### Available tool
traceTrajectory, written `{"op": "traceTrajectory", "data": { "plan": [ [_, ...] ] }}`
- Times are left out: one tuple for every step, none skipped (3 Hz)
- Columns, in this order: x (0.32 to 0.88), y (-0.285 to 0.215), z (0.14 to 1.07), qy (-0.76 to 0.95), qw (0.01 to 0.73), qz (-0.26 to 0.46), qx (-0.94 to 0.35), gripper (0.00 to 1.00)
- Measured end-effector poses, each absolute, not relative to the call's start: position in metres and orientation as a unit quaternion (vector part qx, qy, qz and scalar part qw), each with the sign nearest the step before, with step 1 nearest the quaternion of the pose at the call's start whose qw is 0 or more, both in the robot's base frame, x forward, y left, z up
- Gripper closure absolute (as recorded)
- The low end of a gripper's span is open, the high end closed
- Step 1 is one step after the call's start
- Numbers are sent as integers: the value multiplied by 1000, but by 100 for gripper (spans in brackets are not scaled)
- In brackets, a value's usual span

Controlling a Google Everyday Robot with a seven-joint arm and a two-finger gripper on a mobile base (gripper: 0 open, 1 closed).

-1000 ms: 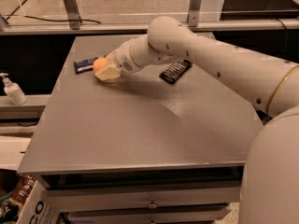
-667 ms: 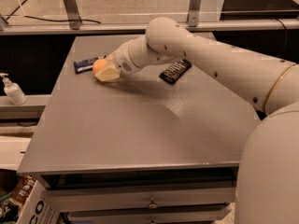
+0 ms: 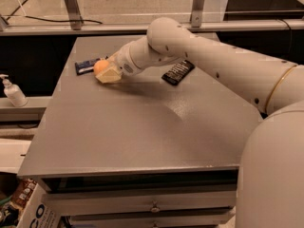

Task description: Move orange near rxbar blueberry

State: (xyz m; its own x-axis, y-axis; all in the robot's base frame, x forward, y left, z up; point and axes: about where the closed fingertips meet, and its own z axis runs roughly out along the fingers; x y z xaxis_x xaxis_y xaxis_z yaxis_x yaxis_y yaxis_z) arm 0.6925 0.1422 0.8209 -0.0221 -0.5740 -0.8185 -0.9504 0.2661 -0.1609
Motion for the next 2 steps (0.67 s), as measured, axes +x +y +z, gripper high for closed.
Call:
{"op": "traceTrajectory", "data": {
  "plan": [
    [691, 143, 822, 677, 415, 231, -563, 13],
    [690, 145, 824, 674, 415, 236, -564, 0]
  ]
}}
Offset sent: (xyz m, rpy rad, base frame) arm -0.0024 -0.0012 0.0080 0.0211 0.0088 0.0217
